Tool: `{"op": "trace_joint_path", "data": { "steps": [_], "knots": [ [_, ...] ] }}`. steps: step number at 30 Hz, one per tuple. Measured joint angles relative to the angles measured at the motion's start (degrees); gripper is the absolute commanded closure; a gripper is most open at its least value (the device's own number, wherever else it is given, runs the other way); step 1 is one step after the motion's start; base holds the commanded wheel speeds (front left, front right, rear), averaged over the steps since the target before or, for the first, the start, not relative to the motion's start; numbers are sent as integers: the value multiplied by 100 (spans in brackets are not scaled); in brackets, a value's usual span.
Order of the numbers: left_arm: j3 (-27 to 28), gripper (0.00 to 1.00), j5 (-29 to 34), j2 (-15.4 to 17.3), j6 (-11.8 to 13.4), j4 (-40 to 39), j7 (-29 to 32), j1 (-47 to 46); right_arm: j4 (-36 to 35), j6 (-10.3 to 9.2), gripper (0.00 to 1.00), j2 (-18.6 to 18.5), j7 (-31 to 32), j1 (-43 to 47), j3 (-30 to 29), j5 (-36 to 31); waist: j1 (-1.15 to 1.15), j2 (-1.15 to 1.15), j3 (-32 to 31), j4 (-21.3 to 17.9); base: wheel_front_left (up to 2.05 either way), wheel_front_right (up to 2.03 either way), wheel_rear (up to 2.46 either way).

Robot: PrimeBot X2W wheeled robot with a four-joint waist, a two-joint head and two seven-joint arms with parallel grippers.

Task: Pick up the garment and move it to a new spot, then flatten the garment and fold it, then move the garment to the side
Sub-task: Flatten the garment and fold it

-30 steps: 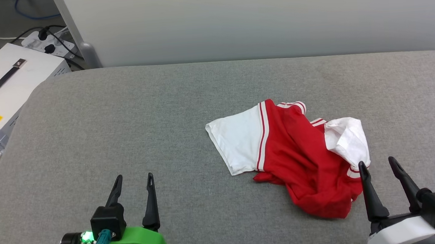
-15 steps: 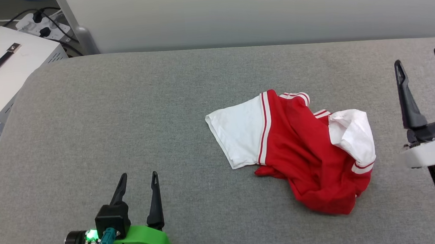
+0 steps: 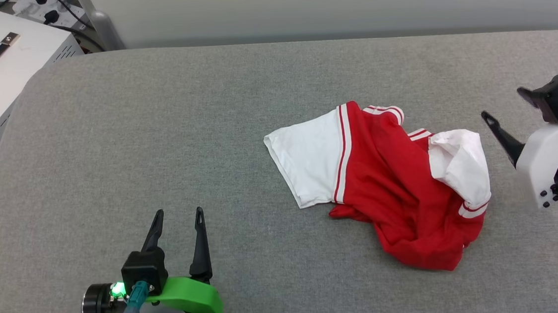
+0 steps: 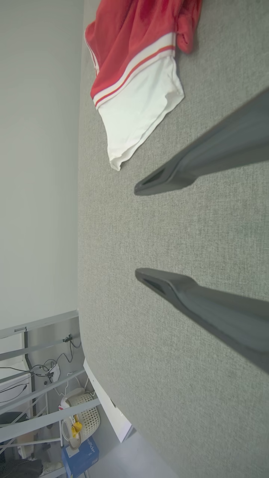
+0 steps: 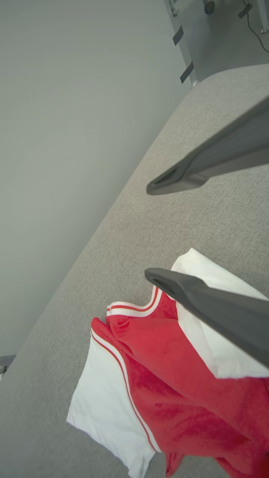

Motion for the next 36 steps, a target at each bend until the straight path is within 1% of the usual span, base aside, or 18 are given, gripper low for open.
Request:
{"op": "trace_joint_path", "data": {
  "steps": [1, 2, 4, 5, 7, 8, 9, 16, 19, 21, 22, 23, 27, 29, 32, 33, 35, 36],
  "knots": [
    [-9, 0, -1, -5, -7, -1, 1, -29, -2, 0, 0, -129, 312, -32, 170, 267, 0, 0, 40, 9, 0, 0, 0],
    [-15, 0, -1, -9, -11, -1, 1, -46, 8, 0, 0, -204, 544, -63, 278, 353, 0, 0, 72, 17, 0, 0, 0],
    [-36, 0, -1, -13, -11, 0, 0, -87, 21, 1, 0, -405, 1109, -133, 572, 914, 0, 0, 159, 38, 0, 0, 0],
    [-47, 0, -2, -16, -12, 1, 0, -116, 32, 0, 0, -481, 1304, -163, 706, 961, 0, 0, 204, 51, 0, 0, 0],
    [-82, 0, -7, -21, -14, 3, 1, -186, 86, 0, 0, -560, 1571, -221, 884, 1126, 0, 0, 291, 79, 0, 0, 0],
    [-101, 0, -7, -22, -15, 5, 1, -227, 140, 1, 0, -575, 1680, -247, 971, 1448, 0, 0, 341, 98, 0, 0, 0],
    [-116, 0, -8, -25, -15, 8, 0, -266, 205, 0, 0, -583, 1756, -266, 1073, 1607, 0, 0, 391, 118, 0, 0, 0],
    [-223, 0, -111, -30, -7, 15, 1, -451, 1057, -1, 0, -572, 1825, -298, 1705, 1640, 0, 0, 706, 265, 0, 0, 0],
    [-265, 0, -113, -31, 23, 25, 1, -503, 1316, -2, 0, -609, 1586, -344, 1873, 1642, 0, 0, 790, 330, 0, 0, 0],
    [-252, 0, -114, -32, 55, 41, 1, -504, 1414, -1, 0, -604, 1289, -386, 1958, 1642, 0, 0, 809, 346, 0, 0, 0],
    [-234, 0, -114, -33, 67, 49, 1, -503, 1441, -1, 71, -600, 1120, -396, 2005, 1642, 0, 0, 801, 341, 0, 0, 0],
    [-223, 0, -113, -33, 70, 56, 0, -498, 1463, -1, 100, -598, 967, -399, 2036, 1644, 0, 0, 790, 334, 0, 0, 0],
    [-178, 0, -113, -34, 96, 86, 0, -476, 1513, 4, 100, -493, 314, -391, 2140, 1646, 0, 0, 682, 254, 0, 0, 0],
    [-160, 0, -114, -34, 111, 87, 1, -425, 1488, 5, 100, -434, 30, -371, 2076, 1660, 0, 0, 592, 180, 0, 0, 0],
    [-151, 0, -114, -35, 122, 90, 1, -330, 1392, 5, 100, -430, -343, -226, 1736, 1762, 0, 0, 467, 54, 0, 0, 0],
    [-145, 0, -113, -36, 129, 87, 0, -311, 1355, 5, 100, -426, -461, -181, 1588, 1872, 0, 0, 438, 15, 0, 0, 0],
    [-138, 0, -113, -36, 132, 86, 1, -277, 1256, 4, 100, -402, -668, -71, 1241, 2346, 0, 0, 368, -78, 0, 0, 0],
    [-134, 0, -113, -36, 133, 81, 0, -270, 1233, 4, 100, -381, -746, -18, 1090, 2363, 0, 0, 345, -113, 0, 0, 0]
  ]
}}
